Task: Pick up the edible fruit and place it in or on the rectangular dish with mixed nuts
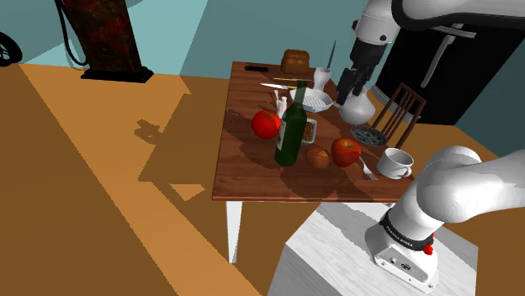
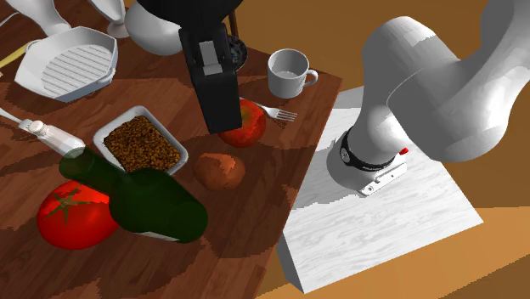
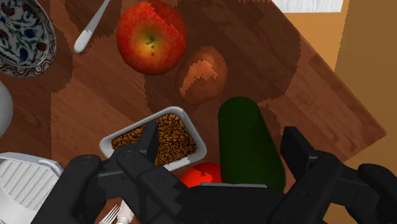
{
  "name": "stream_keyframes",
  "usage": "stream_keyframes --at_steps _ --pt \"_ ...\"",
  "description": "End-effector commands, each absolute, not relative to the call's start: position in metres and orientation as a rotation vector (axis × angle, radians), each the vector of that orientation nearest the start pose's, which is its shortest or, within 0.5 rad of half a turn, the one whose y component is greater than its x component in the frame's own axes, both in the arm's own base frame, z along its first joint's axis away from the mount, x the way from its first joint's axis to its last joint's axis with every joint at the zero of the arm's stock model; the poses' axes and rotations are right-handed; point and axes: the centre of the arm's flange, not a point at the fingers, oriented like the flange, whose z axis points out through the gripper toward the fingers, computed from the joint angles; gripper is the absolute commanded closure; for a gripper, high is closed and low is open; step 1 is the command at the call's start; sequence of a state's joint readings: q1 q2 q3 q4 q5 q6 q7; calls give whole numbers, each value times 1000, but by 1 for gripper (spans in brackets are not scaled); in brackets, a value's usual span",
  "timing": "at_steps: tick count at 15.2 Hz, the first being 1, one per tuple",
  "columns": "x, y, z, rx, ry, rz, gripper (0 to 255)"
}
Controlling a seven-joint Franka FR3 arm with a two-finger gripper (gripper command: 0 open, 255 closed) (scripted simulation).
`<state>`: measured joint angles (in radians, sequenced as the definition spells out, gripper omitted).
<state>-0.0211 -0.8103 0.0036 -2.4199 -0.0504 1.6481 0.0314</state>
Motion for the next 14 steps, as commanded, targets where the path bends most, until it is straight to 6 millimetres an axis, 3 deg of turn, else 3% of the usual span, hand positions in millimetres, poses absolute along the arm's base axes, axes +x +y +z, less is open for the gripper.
stream_keyframes --at_steps 1,14 --pt "307 -10 575 -3193 75 -62 0" --pt "293 -110 438 -3176 225 34 0"
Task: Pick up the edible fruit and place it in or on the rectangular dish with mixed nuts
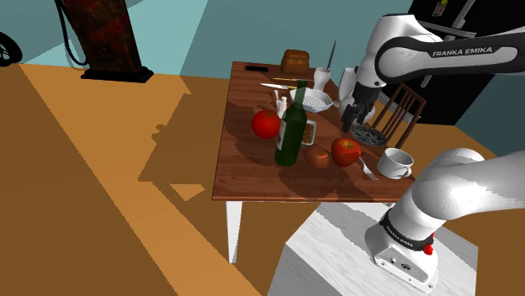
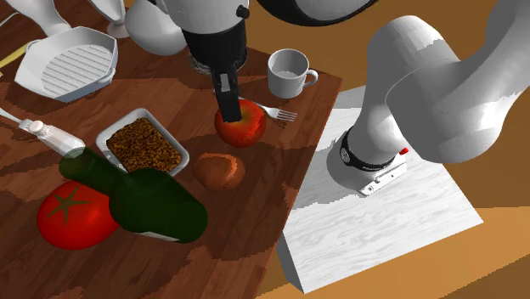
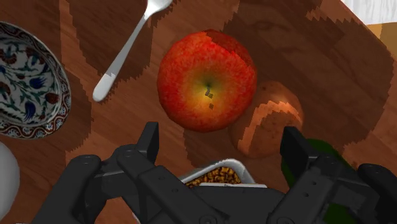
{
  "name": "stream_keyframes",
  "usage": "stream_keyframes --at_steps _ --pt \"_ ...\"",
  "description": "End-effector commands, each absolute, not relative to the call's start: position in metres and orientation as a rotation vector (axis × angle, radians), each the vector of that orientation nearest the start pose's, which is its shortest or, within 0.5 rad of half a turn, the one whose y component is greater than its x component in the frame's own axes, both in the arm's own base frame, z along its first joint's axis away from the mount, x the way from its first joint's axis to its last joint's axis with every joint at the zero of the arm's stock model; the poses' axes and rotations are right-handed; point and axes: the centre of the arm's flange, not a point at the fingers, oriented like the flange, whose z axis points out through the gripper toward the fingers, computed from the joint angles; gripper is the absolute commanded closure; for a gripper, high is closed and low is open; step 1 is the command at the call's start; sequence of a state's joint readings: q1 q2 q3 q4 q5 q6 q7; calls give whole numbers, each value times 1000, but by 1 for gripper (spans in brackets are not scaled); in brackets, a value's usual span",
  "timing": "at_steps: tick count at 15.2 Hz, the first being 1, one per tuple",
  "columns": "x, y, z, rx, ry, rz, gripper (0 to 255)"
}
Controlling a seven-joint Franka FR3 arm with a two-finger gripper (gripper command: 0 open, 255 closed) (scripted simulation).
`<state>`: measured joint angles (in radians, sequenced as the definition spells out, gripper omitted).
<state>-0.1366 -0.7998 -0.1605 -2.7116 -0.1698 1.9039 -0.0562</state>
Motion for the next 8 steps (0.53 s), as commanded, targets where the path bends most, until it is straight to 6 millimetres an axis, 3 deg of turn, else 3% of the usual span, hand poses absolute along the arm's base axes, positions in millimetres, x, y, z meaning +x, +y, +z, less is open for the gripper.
stream_keyframes --at_steps 1,8 --pt "293 -110 433 -3176 225 34 0" --pt "292 -112 398 -3176 225 34 0"
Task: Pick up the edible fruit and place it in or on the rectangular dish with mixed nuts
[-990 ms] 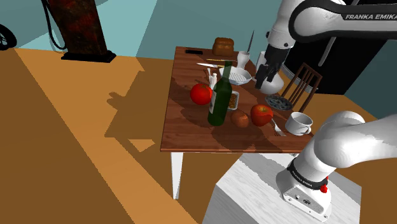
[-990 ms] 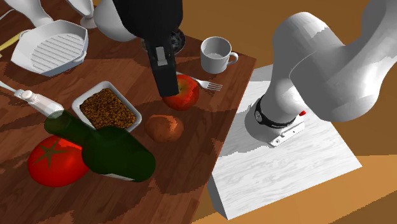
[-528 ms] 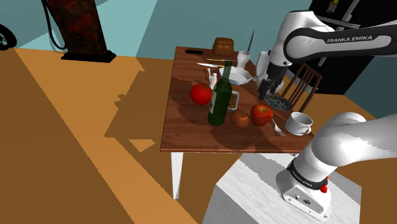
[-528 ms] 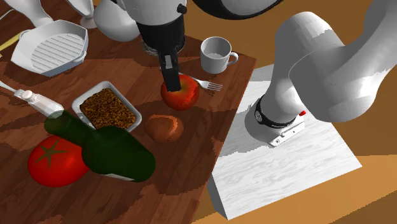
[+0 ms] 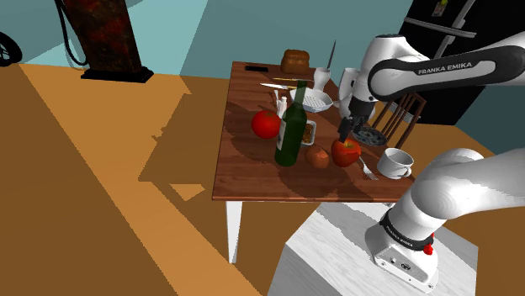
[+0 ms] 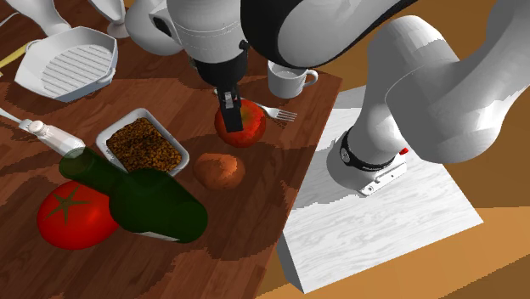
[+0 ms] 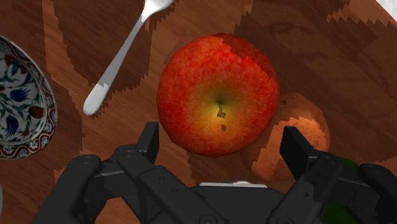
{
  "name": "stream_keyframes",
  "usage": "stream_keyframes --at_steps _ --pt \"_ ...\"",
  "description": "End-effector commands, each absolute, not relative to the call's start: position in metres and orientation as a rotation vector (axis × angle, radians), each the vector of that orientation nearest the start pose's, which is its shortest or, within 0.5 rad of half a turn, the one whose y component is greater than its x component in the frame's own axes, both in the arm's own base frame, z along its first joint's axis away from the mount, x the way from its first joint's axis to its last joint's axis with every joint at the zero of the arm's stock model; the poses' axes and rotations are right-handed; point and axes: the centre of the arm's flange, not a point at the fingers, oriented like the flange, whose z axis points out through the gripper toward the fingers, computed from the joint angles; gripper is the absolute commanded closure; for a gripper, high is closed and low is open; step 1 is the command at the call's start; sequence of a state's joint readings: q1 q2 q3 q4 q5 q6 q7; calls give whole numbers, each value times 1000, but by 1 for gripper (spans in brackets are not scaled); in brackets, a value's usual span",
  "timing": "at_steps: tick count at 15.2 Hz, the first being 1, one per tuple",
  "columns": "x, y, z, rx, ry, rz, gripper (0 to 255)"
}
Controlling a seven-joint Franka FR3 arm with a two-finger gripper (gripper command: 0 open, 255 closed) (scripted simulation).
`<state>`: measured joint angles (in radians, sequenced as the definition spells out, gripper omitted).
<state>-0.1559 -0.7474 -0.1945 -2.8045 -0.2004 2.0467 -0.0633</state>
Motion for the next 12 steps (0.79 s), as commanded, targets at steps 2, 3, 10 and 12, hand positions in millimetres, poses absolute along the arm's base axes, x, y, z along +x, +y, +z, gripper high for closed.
stream_keyframes --at_steps 2,3,10,12 --pt "292 -112 398 -3176 225 34 0" --pt "292 -112 398 -3176 225 34 0" --pt "292 -112 398 -3176 225 34 255" --pt "292 -112 398 -3176 225 34 255"
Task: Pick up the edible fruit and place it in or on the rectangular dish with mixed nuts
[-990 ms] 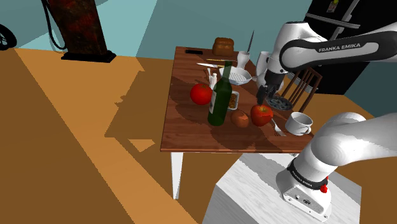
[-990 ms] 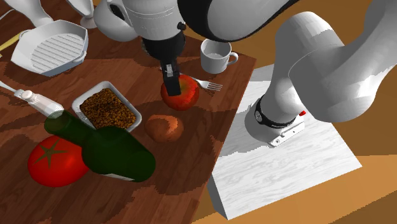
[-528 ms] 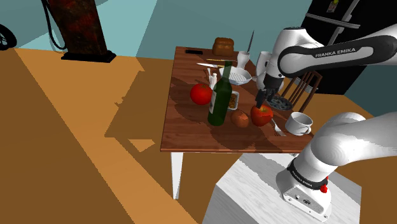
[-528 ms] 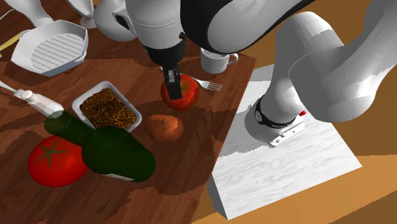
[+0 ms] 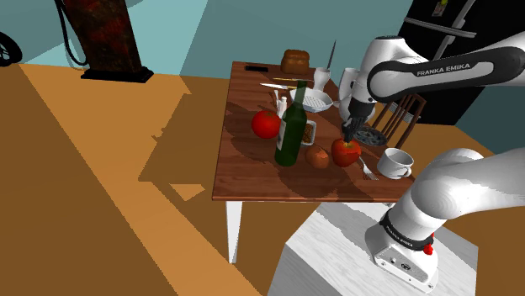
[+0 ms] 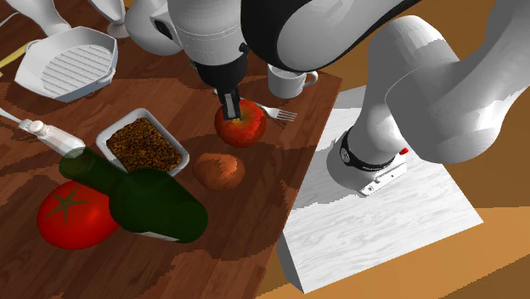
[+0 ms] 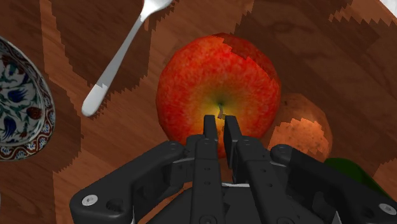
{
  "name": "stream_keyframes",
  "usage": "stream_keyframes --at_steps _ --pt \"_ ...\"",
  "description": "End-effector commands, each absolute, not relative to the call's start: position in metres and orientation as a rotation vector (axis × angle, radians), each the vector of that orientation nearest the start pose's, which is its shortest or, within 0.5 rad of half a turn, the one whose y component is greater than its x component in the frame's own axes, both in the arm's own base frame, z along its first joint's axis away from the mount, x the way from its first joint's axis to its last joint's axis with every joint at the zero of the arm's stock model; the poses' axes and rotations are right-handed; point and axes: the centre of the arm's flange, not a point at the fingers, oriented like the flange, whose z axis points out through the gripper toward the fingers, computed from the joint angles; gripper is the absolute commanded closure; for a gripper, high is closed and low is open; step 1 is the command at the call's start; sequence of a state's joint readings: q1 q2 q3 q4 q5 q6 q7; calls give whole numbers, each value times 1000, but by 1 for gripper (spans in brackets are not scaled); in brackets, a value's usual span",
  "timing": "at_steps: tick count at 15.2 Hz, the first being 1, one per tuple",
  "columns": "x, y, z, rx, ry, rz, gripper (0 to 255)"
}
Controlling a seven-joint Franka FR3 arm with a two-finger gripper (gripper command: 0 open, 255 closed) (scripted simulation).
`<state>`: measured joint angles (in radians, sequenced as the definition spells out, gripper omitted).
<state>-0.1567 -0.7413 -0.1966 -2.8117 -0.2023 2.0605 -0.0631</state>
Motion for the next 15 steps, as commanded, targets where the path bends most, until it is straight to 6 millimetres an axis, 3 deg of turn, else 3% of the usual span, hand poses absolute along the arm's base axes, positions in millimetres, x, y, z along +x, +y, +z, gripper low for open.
stream_keyframes --at_steps 1,6,15 --pt "292 -112 398 -3176 225 34 255" --pt "292 -112 398 -3176 225 34 255" --pt "292 -112 446 -3176 225 34 255"
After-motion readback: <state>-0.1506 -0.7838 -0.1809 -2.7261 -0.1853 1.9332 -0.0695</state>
